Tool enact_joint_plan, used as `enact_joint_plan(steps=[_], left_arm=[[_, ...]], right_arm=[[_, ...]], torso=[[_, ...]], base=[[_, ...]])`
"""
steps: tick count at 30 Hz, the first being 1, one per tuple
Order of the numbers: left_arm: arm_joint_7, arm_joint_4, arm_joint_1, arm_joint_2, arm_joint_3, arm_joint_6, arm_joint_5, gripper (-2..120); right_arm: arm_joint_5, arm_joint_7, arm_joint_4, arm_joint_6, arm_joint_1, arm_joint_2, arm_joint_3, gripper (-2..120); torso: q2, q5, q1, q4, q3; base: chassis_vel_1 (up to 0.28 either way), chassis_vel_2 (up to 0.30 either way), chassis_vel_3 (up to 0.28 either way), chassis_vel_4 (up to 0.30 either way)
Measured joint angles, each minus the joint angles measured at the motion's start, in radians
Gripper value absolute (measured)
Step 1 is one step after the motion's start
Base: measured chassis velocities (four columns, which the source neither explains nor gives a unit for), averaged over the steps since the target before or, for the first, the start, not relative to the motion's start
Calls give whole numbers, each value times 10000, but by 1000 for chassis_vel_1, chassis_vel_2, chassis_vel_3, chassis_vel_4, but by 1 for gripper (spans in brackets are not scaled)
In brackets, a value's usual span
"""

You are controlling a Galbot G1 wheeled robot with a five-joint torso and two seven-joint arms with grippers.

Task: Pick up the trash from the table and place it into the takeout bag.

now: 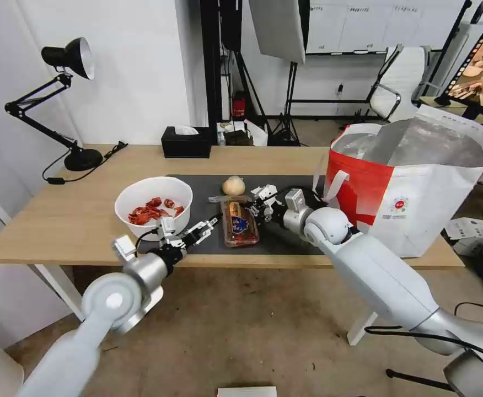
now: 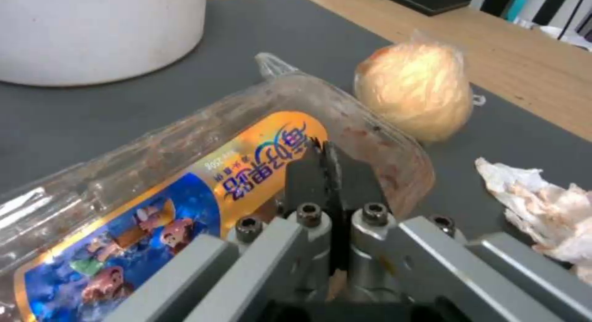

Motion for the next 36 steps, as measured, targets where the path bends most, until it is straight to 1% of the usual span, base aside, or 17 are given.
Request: enact_joint_plan(steps=[3, 4, 5, 8, 12, 34, 35, 36], left_arm=[[-159, 147, -202, -77, 155, 46, -1, 100], [-352, 278, -353, -157, 288, 81, 6, 100], [-352, 278, -353, -157, 288, 81, 6, 100], [-675, 442, -485, -261, 461, 186, 60, 100], [-883, 566, -609, -327, 566, 257, 81, 100], [-970, 1076, -1112, -666, 1151, 345, 219, 100], [-967, 1123, -1171, -683, 1207, 346, 198, 99], [-967, 1143, -1204, -695, 1243, 345, 191, 95]], right_arm=[[6, -3, 3, -12, -20, -34, 3, 0], [8, -8, 23, -32, -50, -54, 5, 0], [8, -8, 23, -32, -50, -54, 5, 0], [11, -11, 82, -74, -103, -72, 17, 0], [19, -17, 95, -102, -131, -99, 26, 0], [17, -49, 115, -148, -229, -103, 95, 0], [16, -50, 115, -147, -234, -105, 96, 0], [16, -50, 117, -147, -233, -106, 96, 0]], torso=[[1, -1, 0, 0, 0], [0, 1, 0, -1, 0], [0, 1, 0, -1, 0], [1, 1, 0, 0, 0], [1, 0, 0, 0, 0], [1, 0, 0, 0, 0], [1, 0, -1, 0, 0], [1, 0, -1, 0, 0]], base=[[0, 0, 0, 0], [0, 0, 0, 0], [0, 0, 0, 0], [0, 0, 0, 0], [0, 0, 0, 0], [0, 0, 0, 0], [0, 0, 0, 0], [0, 0, 0, 0]])
